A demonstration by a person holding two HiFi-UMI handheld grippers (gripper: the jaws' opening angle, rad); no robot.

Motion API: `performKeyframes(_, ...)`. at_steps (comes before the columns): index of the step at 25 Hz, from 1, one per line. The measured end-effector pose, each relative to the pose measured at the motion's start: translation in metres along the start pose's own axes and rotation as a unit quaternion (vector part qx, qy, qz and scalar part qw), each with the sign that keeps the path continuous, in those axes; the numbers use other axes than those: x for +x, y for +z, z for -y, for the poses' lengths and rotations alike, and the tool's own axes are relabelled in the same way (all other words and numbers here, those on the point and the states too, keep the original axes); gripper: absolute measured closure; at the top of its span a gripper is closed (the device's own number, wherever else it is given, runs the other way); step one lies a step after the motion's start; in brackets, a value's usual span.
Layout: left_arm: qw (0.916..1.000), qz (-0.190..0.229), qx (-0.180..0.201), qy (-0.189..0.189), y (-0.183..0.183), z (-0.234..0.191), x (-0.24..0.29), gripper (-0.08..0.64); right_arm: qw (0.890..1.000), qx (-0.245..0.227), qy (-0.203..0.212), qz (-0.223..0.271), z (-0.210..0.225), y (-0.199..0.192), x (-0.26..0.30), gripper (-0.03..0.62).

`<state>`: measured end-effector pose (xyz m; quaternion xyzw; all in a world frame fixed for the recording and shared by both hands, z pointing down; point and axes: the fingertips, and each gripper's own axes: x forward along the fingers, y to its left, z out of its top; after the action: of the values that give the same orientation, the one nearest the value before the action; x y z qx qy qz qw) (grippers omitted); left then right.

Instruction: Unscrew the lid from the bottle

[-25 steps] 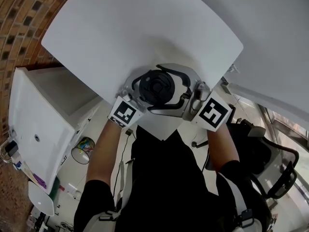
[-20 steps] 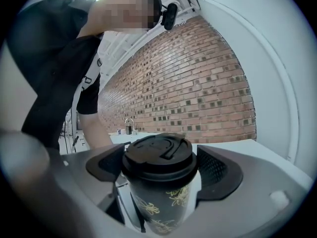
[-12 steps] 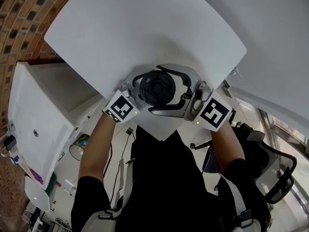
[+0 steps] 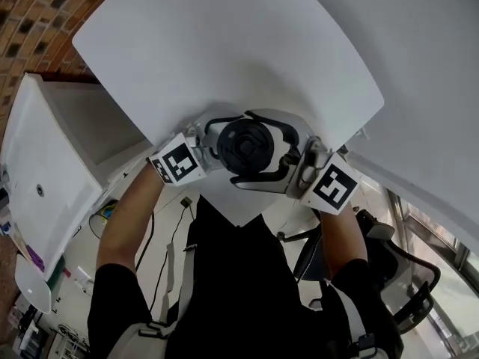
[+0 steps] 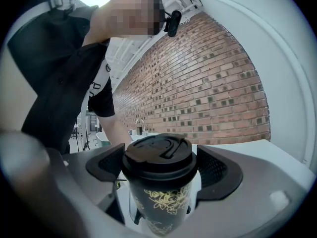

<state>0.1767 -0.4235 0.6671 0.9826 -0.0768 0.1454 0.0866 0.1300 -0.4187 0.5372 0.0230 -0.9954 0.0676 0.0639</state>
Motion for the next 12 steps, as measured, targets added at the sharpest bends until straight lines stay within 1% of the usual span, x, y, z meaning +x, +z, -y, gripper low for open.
performKeyframes(6, 1.0, -0.001, 0.0, -0.001, 0.0001, 0.0017, -0.0003, 0.183, 0.999, 0.001, 0.044, -0.008, -0.0028, -0.0001, -0.0007, 0.138)
performKeyframes(8, 1.0, 0.0, 0.001, 0.001, 0.0, 0.0, -0.0001, 0.183, 0.999, 0.002, 0.047, -0.005, -0.0013, 0.0005, -0.0001, 0.138)
performKeyframes(12, 1.0, 0.0, 0.0, 0.002, -0.0001, 0.0, -0.0001, 0.183, 0.999, 0.005, 0.039, 0.001, -0.0004, 0.0036, 0.0011, 0.138)
